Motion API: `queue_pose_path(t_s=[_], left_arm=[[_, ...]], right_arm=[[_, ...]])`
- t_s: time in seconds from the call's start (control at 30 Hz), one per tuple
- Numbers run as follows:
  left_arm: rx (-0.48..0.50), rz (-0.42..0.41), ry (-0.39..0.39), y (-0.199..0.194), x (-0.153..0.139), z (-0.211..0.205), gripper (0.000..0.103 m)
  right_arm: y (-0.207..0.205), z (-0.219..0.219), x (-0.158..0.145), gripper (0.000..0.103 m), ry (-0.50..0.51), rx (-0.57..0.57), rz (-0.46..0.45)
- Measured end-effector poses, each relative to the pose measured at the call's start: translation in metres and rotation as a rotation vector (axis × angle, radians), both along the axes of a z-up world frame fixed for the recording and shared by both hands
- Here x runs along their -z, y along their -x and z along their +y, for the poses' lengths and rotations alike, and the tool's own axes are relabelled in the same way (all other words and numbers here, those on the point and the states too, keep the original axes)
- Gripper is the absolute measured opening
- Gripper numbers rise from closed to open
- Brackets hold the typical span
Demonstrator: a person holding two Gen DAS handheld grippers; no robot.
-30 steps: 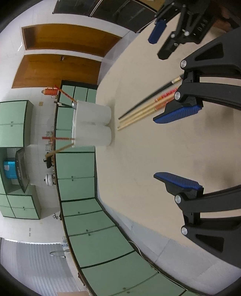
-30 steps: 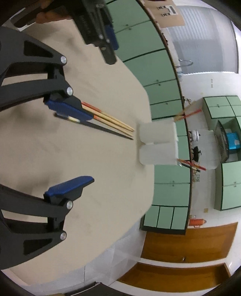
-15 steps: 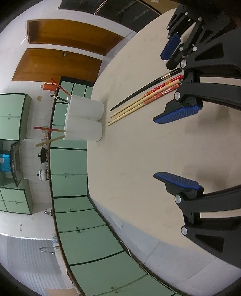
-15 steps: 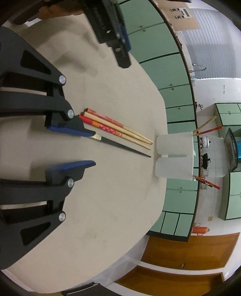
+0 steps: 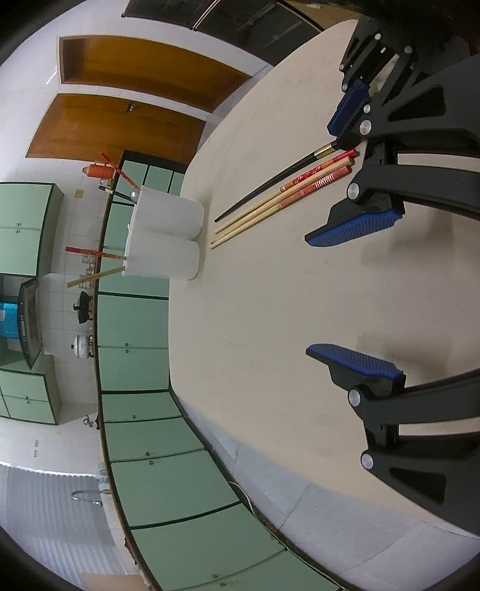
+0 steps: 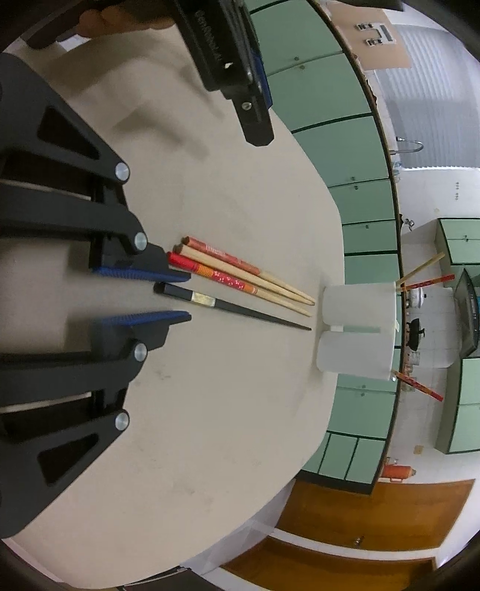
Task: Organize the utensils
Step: 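Grasp the black chopstick with the right gripper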
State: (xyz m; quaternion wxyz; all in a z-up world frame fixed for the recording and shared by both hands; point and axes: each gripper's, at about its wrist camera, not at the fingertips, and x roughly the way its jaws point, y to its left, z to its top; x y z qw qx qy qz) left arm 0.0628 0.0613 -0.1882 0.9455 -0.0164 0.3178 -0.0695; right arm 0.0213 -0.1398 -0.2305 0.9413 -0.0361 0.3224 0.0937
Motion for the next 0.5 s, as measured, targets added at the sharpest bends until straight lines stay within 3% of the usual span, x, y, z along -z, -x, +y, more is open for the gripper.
queue_pose_path(t_s=[0.07,0.5], left_arm=[[0.002,0.002,0.005,-0.001,0.000,-0.003,0.054],[0.064,0.063,0.022,-0.002,0.008,-0.042,0.054]], right_arm=[[0.000,0.001,0.001,0.008,0.003,-0.007,-0.002],[-0.014,-0.045,-0.006,0.006,-0.042,0.112,0.004]])
